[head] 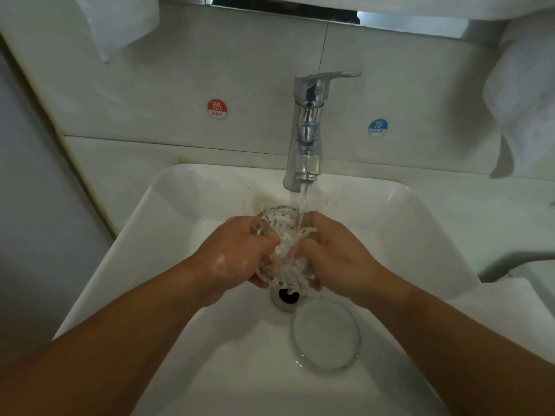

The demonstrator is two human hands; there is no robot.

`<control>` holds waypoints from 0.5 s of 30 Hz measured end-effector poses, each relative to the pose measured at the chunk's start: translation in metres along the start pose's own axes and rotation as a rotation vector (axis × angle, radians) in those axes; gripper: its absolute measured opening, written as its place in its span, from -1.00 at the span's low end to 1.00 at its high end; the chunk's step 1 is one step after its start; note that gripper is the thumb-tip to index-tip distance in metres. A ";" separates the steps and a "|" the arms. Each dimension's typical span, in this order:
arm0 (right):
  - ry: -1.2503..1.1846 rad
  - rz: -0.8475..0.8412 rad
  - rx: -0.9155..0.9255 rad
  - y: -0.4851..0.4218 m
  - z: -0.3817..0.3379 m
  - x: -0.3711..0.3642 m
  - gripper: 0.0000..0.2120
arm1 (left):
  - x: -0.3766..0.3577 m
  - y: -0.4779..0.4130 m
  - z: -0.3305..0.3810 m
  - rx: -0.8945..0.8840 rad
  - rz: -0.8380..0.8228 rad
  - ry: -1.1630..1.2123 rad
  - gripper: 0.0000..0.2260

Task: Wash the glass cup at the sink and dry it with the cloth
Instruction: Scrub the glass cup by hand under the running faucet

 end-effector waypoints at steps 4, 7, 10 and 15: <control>0.093 0.169 -0.029 -0.004 -0.002 0.006 -0.83 | -0.001 -0.002 -0.001 -0.055 0.098 0.052 -0.84; -0.144 0.089 -0.079 0.001 -0.002 -0.001 -0.85 | -0.002 -0.002 -0.002 -0.101 0.180 -0.070 -0.73; -0.160 0.061 -0.097 0.004 -0.004 0.001 -0.85 | -0.004 0.000 0.003 -0.109 0.140 -0.114 -0.74; 0.240 0.133 -0.082 0.002 -0.001 0.009 -0.59 | -0.006 0.001 0.000 -0.056 0.055 -0.097 -0.80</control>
Point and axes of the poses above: each hand's wrist, its own y-axis away from the middle knuckle, its own x-axis out of the back of the hand, z = x × y, the point moved 6 cm from there along -y, towards the middle knuckle, and after that the axes turned 7 degrees about y, right-handed, at the moved point
